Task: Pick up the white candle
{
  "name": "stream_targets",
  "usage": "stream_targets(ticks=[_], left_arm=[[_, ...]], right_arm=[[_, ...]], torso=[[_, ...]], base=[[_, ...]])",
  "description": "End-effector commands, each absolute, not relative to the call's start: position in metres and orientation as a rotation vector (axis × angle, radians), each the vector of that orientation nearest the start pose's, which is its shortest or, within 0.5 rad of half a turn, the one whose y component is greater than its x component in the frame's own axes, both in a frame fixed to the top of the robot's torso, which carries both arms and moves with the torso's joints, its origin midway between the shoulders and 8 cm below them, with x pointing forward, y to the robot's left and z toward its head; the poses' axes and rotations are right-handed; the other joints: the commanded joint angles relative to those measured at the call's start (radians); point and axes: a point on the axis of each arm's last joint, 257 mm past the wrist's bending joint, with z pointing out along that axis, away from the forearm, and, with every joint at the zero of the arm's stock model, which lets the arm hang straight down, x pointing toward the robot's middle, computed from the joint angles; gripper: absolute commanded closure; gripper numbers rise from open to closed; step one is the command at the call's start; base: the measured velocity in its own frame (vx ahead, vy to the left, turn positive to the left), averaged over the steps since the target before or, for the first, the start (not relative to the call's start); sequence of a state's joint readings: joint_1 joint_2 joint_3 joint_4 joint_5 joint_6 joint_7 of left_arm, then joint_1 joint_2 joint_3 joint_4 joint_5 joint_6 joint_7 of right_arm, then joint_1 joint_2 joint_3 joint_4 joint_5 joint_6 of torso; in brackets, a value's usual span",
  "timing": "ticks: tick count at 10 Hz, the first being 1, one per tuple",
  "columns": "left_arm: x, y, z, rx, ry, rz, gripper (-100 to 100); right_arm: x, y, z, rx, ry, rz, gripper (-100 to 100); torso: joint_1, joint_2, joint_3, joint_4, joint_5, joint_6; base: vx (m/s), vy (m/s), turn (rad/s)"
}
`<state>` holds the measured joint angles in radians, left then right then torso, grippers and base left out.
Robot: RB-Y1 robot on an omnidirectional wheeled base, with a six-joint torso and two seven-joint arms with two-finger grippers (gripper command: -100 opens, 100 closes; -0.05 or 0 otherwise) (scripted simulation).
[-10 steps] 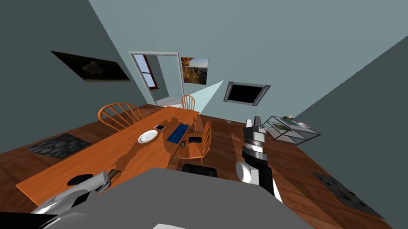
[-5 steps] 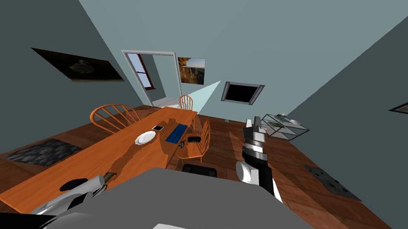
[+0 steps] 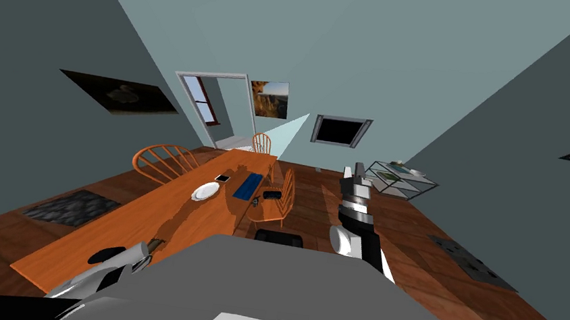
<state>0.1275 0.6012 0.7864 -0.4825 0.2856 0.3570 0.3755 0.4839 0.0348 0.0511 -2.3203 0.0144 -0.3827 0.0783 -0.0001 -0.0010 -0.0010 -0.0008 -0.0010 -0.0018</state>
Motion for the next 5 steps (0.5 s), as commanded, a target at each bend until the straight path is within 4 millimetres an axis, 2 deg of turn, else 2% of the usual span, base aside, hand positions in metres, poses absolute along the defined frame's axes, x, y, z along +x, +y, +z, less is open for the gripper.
stream_targets(ticks=[1,2,4,5], left_arm=[[0.04,0.734,-0.512,-2.503,0.264,0.017,100],[0.051,0.734,-0.51,-2.497,0.289,0.006,100],[0.051,0.734,-0.51,-2.497,0.289,0.006,100],[0.069,0.733,-0.506,-2.492,0.338,-0.011,100]], right_arm=[[0.358,-0.264,0.025,0.699,0.657,1.264,0],[0.358,-0.264,0.025,0.699,0.657,1.264,0],[0.358,-0.264,0.025,0.699,0.657,1.264,0],[0.358,-0.264,0.025,0.698,0.657,1.264,0]], torso=[[0.0,0.0,0.0,0.0,0.0,0.0],[-0.001,0.0,0.0,0.0,0.0,0.001],[0.0,0.0,0.0,0.0,-0.001,0.002],[0.0,0.0,0.0,0.001,-0.001,0.003]], base=[[0.041,-0.026,0.175],[0.036,-0.017,0.152],[0.019,-0.009,0.014],[0.032,-0.014,0.292]])
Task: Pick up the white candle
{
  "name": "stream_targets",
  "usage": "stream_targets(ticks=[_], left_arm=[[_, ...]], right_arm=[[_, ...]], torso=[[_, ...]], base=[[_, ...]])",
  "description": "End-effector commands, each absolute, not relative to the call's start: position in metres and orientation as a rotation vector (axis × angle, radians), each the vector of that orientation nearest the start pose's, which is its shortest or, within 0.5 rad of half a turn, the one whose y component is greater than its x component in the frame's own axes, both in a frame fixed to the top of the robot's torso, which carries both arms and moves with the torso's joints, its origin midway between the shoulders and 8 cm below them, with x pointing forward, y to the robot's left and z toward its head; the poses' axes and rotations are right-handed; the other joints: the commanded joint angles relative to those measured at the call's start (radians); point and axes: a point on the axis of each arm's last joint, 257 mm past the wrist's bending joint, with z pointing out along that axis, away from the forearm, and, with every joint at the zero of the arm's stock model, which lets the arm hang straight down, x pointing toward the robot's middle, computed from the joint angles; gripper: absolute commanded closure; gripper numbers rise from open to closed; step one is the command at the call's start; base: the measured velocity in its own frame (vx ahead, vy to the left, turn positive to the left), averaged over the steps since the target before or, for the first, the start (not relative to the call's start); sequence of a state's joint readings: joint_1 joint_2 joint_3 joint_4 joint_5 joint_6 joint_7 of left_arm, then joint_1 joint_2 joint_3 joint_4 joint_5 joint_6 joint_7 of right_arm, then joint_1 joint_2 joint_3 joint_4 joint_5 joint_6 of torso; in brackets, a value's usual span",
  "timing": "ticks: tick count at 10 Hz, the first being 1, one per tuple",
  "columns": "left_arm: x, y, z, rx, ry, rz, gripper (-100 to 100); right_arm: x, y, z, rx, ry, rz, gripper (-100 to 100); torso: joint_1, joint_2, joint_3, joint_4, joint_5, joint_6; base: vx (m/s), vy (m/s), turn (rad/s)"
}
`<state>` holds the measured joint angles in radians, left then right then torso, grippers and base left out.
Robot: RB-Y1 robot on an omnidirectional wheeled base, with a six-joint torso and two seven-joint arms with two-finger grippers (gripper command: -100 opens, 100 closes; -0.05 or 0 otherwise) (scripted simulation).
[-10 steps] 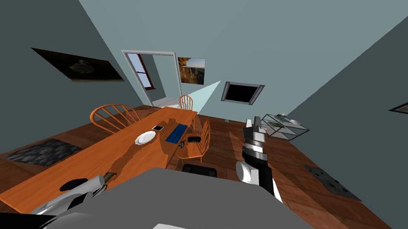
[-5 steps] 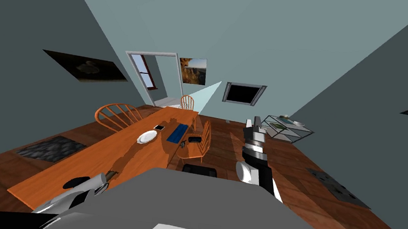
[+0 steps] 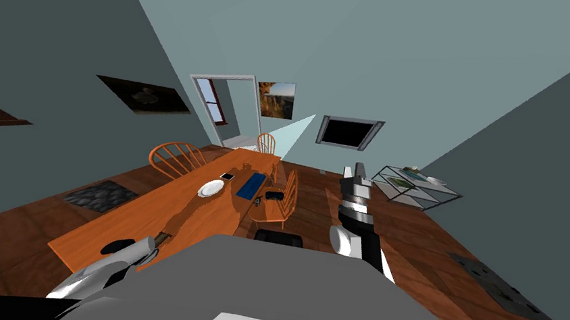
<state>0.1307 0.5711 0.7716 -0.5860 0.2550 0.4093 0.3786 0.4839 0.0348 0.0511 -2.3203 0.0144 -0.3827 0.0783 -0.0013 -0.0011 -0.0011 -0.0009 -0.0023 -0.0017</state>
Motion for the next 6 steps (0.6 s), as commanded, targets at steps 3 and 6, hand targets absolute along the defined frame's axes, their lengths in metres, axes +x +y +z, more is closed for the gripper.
stream_targets(ticks=[3,6], left_arm=[[0.107,0.73,-0.498,-2.476,0.435,-0.043,100],[0.112,0.727,-0.498,-2.476,0.444,-0.045,0]], right_arm=[[0.358,-0.264,0.025,0.699,0.657,1.264,0],[0.358,-0.264,0.025,0.698,0.657,1.264,0]], torso=[[-0.002,-0.003,-0.001,0.0,-0.001,0.001],[-0.001,-0.001,0.0,0.0,0.0,0.002]], base=[[0.068,-0.04,0.298],[0.025,-0.019,0.066]])
